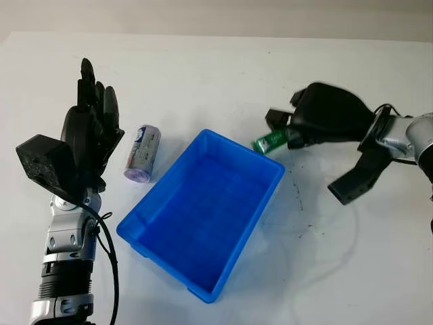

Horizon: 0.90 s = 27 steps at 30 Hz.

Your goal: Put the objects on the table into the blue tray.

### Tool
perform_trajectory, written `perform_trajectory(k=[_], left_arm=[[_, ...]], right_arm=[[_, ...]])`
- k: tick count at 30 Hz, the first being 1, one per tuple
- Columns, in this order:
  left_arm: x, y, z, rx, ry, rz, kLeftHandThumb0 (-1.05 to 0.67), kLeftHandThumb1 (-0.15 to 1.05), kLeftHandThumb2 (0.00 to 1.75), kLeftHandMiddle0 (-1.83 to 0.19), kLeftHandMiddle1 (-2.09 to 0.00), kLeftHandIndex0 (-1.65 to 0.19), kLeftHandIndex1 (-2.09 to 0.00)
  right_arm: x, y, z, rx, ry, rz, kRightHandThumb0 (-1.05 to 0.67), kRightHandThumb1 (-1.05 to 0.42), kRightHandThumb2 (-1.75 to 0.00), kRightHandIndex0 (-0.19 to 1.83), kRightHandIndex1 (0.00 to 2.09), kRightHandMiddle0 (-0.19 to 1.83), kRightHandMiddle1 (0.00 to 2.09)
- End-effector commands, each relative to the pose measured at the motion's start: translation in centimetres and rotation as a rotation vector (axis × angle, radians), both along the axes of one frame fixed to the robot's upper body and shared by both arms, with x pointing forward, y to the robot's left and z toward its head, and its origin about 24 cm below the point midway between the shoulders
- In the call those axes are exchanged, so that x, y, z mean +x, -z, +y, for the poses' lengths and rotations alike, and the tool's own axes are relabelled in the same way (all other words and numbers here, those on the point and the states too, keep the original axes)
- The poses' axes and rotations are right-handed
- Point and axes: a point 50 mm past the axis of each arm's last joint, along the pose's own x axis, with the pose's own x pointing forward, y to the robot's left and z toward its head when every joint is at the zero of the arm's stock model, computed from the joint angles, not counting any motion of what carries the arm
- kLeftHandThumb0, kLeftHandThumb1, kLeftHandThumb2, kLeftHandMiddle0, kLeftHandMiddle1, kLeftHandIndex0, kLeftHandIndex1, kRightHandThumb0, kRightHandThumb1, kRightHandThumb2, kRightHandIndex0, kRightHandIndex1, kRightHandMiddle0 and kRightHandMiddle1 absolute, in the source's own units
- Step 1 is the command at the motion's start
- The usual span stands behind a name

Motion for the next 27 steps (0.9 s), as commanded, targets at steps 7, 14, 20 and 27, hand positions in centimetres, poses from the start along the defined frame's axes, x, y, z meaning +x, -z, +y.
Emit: perform_trajectory(k=[7, 14, 20, 27], left_arm=[[-0.1, 0.2, 0.0, -0.002, 0.005, 0.004, -0.73, 1.05, 0.64, 0.19, -0.01, 0.19, 0.00], [-0.2, 0.2, 0.0, 0.002, 0.001, 0.003, -0.73, 1.05, 0.64, 0.19, -0.01, 0.19, -0.01], [-0.1, 0.3, -0.1, -0.003, 0.003, 0.011, -0.74, 1.05, 0.64, 0.19, -0.01, 0.19, -0.01], [0.1, 0.2, -0.2, -0.005, -0.001, 0.017, -0.75, 1.05, 0.64, 0.19, -0.01, 0.19, 0.00]], right_arm=[[0.6, -4.0, -0.6, 0.185, 0.102, -0.120, -0.49, -1.05, -0.23, 0.92, 2.09, 0.69, 2.09], [-0.3, -6.2, 0.6, 0.406, -0.023, -0.133, -0.47, -1.05, -0.23, 0.95, 2.09, 0.74, 2.09], [-2.2, -7.2, 3.6, 0.461, -0.244, -0.075, -0.47, -1.05, -0.25, 1.03, 2.09, 0.83, 2.09], [-5.5, -6.5, 7.8, 0.417, -0.516, 0.028, -0.51, -1.05, -0.28, 0.99, 2.09, 0.79, 2.09]])
